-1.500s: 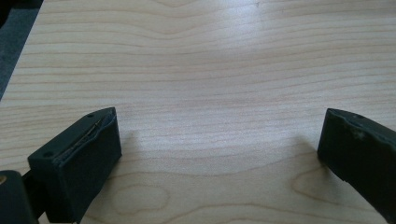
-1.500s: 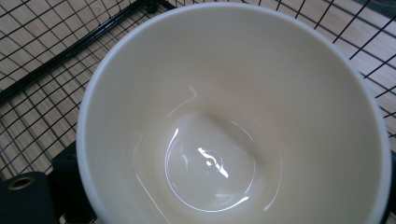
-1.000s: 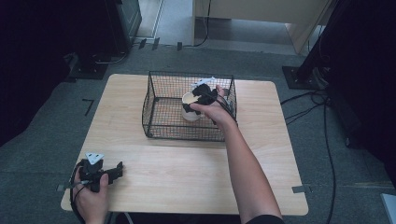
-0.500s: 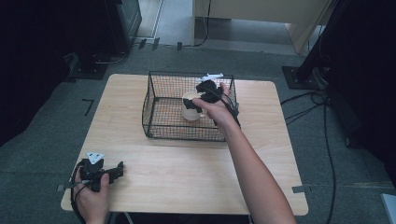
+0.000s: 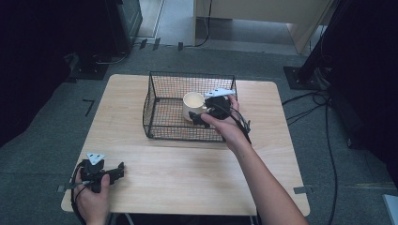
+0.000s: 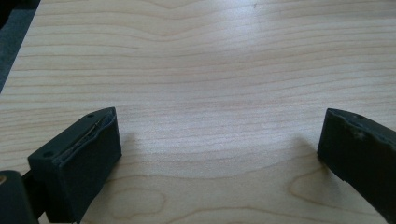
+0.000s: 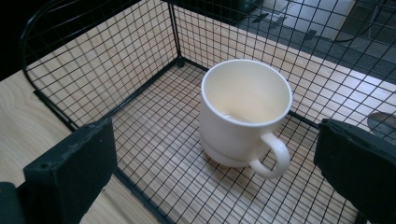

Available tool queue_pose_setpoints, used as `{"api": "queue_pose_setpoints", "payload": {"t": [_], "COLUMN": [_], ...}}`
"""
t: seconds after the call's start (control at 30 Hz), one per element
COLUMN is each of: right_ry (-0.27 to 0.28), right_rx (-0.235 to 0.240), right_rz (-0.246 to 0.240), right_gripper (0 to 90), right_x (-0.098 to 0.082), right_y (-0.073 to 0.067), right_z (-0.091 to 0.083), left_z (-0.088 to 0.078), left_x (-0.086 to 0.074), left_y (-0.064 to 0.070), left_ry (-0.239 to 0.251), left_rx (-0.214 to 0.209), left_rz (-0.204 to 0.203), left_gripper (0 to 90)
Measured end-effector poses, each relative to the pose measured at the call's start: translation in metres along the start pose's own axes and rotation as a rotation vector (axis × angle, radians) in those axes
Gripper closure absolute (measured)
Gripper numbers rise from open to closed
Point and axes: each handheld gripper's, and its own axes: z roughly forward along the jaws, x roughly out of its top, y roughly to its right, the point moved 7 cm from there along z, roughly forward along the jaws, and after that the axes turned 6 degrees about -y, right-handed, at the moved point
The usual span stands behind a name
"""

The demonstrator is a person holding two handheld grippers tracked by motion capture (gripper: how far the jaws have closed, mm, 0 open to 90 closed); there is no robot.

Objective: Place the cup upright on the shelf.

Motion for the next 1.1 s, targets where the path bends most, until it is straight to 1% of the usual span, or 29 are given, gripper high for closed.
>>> {"api": "queue_pose_setpoints", "payload": {"t": [0.07, 0.3, 0.37, 0.5, 0.6, 0.77, 0.9, 1.0, 1.1], "right_ry": [0.006, 0.035, 0.042, 0.049, 0.056, 0.065, 0.063, 0.054, 0.058], "right_rx": [-0.003, 0.01, 0.003, 0.009, 0.013, 0.015, 0.018, 0.02, 0.018], "right_rz": [-0.009, -0.027, -0.036, -0.031, -0.035, -0.039, -0.035, -0.028, -0.014], "right_gripper": [0.0, 0.0, 0.0, 0.0, 0.0, 0.0, 0.0, 0.0, 0.0], "right_x": [-0.004, -0.018, -0.022, -0.033, -0.041, -0.057, -0.075, -0.089, -0.1], "right_y": [-0.002, -0.013, -0.015, -0.019, -0.02, -0.018, -0.015, -0.012, -0.007], "right_z": [-0.005, -0.022, -0.025, -0.03, -0.037, -0.047, -0.053, -0.055, -0.06], "left_z": [0.0, 0.0, 0.0, 0.0, 0.0, 0.0, 0.0, 0.0, 0.0], "left_x": [0.0, 0.0, 0.0, 0.0, 0.0, 0.0, 0.0, 0.0, 0.0], "left_y": [0.0, 0.0, 0.0, 0.0, 0.0, 0.0, 0.0, 0.0, 0.0], "left_ry": [0.0, 0.001, 0.001, 0.0, 0.0, 0.002, 0.002, 0.0, 0.002], "left_rx": [0.0, 0.001, 0.0, 0.0, 0.0, 0.0, 0.0, 0.0, 0.0], "left_rz": [0.0, 0.0, 0.0, -0.001, 0.001, -0.002, -0.002, 0.0, 0.0], "left_gripper": [0.0, 0.0, 0.0, 0.0, 0.0, 0.0, 0.0, 0.0, 0.0]}}
